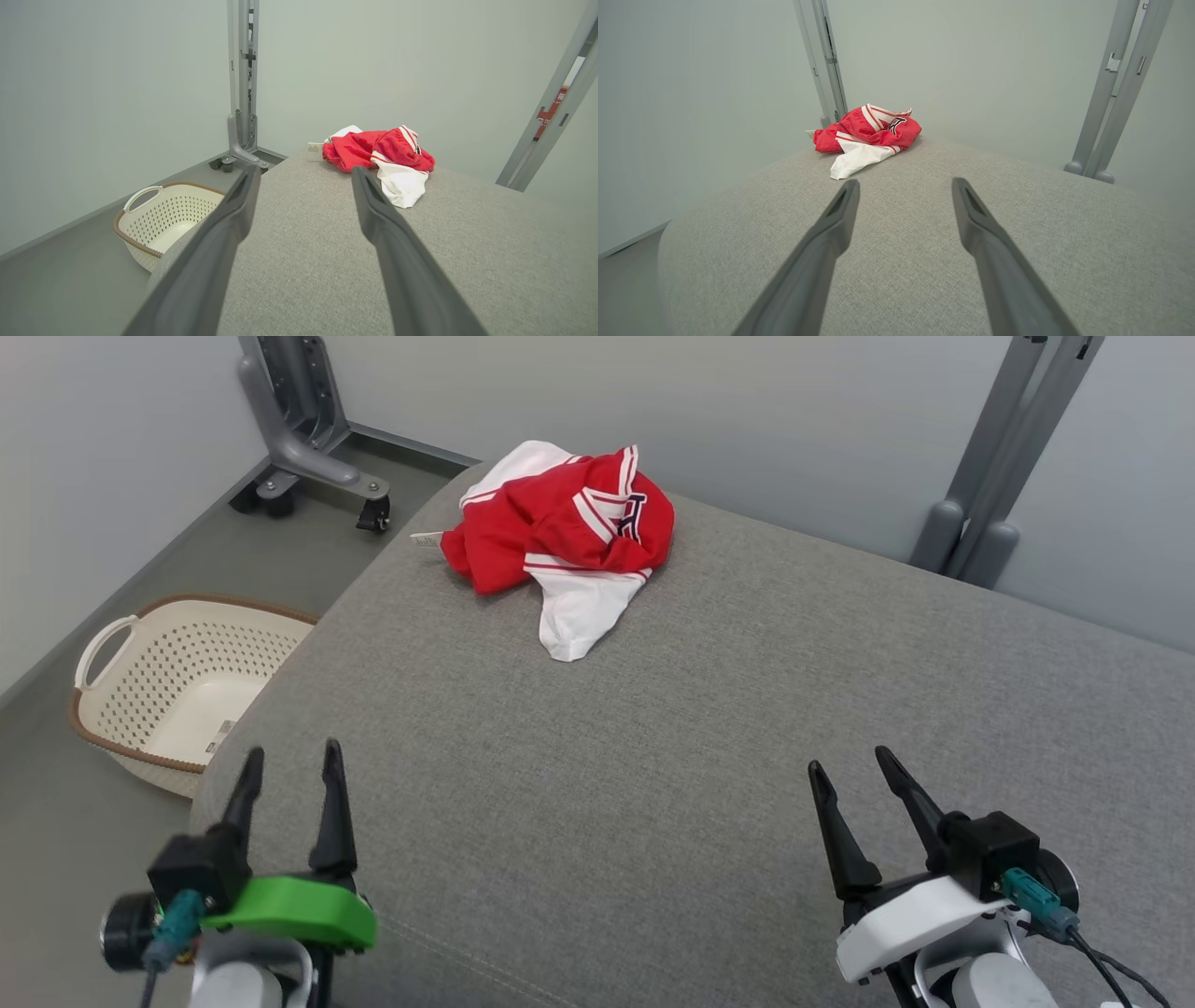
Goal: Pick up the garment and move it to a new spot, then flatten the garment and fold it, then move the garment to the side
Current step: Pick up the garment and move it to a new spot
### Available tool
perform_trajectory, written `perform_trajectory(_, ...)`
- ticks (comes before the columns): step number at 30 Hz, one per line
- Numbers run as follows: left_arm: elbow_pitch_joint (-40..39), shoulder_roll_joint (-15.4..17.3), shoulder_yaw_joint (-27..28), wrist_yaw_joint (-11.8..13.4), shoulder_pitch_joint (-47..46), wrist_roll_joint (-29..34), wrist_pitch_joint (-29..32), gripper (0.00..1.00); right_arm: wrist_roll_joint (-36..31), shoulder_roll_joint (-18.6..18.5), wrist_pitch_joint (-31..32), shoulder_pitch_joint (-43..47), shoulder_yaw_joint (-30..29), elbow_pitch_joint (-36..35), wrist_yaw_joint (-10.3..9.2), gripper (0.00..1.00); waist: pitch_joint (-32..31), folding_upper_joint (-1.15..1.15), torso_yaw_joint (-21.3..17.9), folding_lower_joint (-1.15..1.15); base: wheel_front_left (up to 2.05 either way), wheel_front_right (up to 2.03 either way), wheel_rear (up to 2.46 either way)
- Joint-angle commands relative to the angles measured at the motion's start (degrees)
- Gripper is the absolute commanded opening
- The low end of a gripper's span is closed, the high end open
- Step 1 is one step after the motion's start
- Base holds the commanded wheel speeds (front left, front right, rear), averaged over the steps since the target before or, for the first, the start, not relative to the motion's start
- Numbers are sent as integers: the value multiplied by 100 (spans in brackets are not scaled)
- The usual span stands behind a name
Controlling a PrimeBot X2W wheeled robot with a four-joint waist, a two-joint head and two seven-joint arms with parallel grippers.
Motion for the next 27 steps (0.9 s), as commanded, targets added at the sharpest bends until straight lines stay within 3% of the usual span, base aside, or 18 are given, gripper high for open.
perform_trajectory(1, -72, 116, 67, -31, -330, 43, -19, 100, -108, -31, 80, -3, -20, -123, -10, 100, 386, 0, -444, 0, 0, 0, 0)
perform_trajectory(7, -340, 767, 267, -131, -1575, 261, 100, 100, -443, -30, 416, -164, -54, -652, -10, 100, 923, 0, -1091, 0, 0, 0, 0)
perform_trajectory(14, 6, 1526, 67, -526, -3231, 456, 948, 100, -641, -25, 592, -430, -154, -1217, -10, 100, 1639, 0, -1809, 0, 0, 0, 0)
perform_trajectory(20, 1435, 1912, -48, -761, -4502, -386, 2164, 100, -654, -23, 552, -751, -224, -1559, -10, 100, 2401, 0, -2452, 0, 0, 0, 0)
perform_trajectory(27, 2259, 2160, -256, -775, -4900, -1034, 2508, 100, -575, -20, 449, -999, -154, -1597, -10, 100, 2888, 0, -2878, 0, 0, 0, 0)
